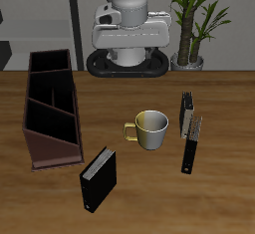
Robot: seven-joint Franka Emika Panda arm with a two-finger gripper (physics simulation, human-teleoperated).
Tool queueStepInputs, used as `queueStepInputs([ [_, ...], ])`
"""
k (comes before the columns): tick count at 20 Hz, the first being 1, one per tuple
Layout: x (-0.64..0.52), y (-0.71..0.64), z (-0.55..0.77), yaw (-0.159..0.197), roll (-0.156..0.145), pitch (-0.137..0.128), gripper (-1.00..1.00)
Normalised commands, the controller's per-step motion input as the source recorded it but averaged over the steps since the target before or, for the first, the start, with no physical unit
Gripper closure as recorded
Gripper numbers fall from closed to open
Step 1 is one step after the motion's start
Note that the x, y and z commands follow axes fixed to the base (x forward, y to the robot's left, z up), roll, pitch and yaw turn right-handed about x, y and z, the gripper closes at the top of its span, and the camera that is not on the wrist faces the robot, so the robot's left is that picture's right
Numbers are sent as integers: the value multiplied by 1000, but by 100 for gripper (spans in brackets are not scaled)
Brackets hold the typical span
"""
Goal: Place the right black book into the right desk caddy's front compartment
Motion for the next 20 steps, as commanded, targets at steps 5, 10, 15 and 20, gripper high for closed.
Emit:
queueStepInputs([
  [5,325,-223,66,9,-16,2,-100],
  [10,330,-251,63,16,-29,12,-100],
  [15,320,-371,87,5,-64,-16,-100],
  [20,356,-372,71,-28,-36,-30,-100],
])
